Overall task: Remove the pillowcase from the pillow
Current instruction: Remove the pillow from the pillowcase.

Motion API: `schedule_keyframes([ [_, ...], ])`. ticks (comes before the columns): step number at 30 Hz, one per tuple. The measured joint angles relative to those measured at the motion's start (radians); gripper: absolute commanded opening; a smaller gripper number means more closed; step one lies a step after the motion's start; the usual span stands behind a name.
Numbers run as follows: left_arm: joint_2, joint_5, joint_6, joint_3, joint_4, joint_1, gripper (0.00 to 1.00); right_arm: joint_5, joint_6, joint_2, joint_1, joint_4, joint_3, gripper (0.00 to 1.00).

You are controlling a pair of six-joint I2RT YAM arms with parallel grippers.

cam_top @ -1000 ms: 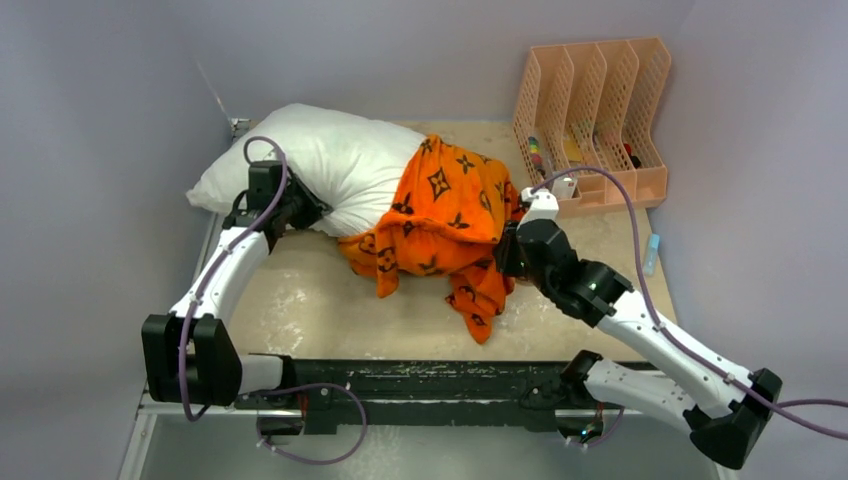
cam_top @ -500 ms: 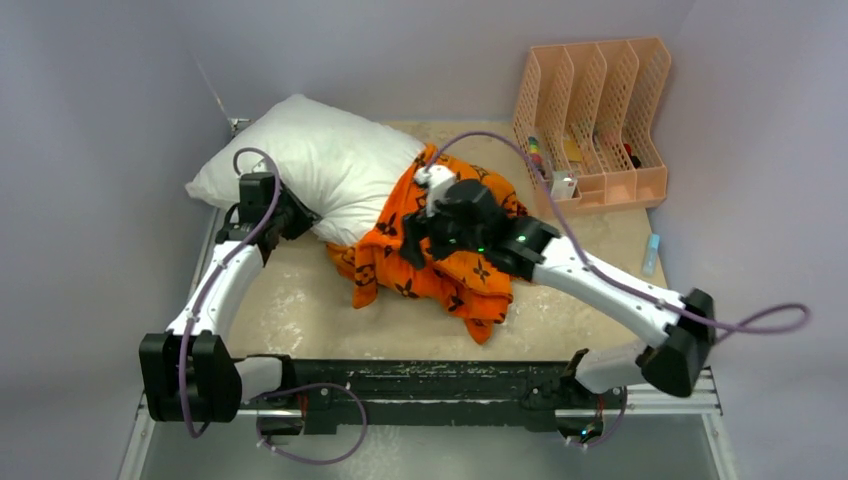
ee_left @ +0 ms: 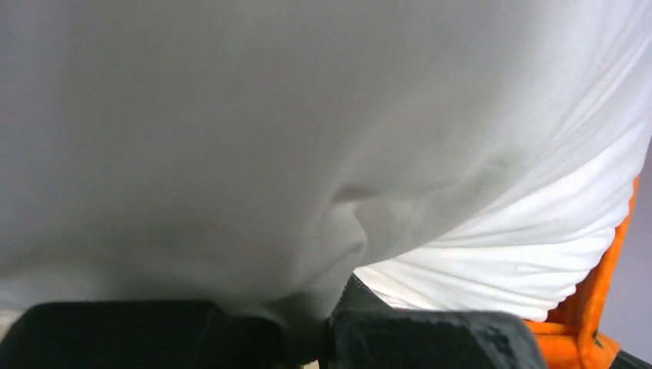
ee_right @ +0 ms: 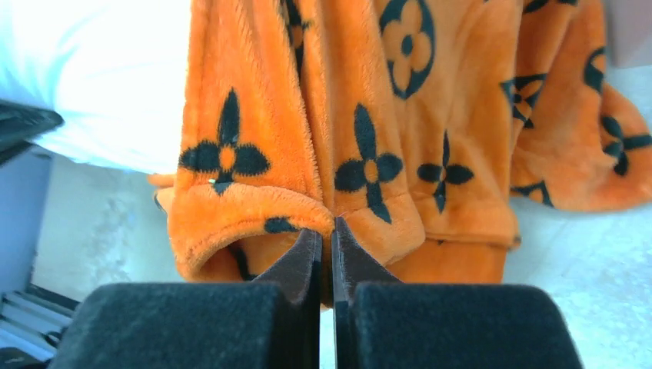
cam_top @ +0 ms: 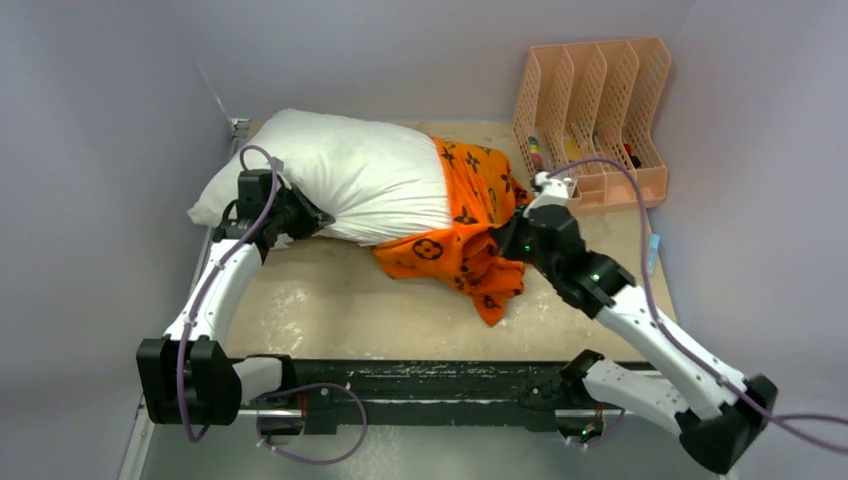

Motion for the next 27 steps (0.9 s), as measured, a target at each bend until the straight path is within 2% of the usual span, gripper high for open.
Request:
schedule_keyframes([
  [2,0.0,0.037,0.0,0.013,0.0,0.0,0.0,-0.002,0.019,-0.093,-0.044,-0.045,-0.001,0.0],
  [5,0.0,0.071,0.001,0.021,-0.002,0.001,0.0,-0.047,0.011,-0.104,-0.063,-0.095,0.003,0.01],
  [7,0.0,0.071,0.005,0.021,-0.007,0.009,0.0,-0.106,-0.024,-0.053,-0.077,-0.101,0.012,0.16],
  [8,0.0,0.069,0.006,0.021,-0.011,0.015,0.0,-0.15,-0.047,-0.028,-0.086,-0.092,0.014,0.3],
  [10,0.0,0.055,0.01,0.022,-0.024,0.032,0.0,-0.232,-0.086,0.002,-0.095,-0.084,0.024,0.5],
  [12,0.0,0.027,0.024,0.022,-0.032,0.049,0.0,-0.287,-0.124,0.012,-0.1,-0.086,0.048,0.61],
  [16,0.0,-0.033,0.032,0.022,-0.041,0.09,0.0,-0.288,-0.164,0.039,-0.042,-0.092,0.156,0.73],
  [21,0.0,-0.05,0.032,0.022,-0.039,0.096,0.0,-0.177,-0.14,0.091,0.236,-0.05,0.213,0.74],
  [24,0.0,-0.05,0.032,0.022,-0.039,0.096,0.0,-0.151,-0.081,0.119,0.328,-0.015,0.182,0.72],
  [27,0.0,-0.05,0.032,0.023,-0.04,0.096,0.0,-0.053,0.0,0.17,0.443,0.014,0.159,0.64],
])
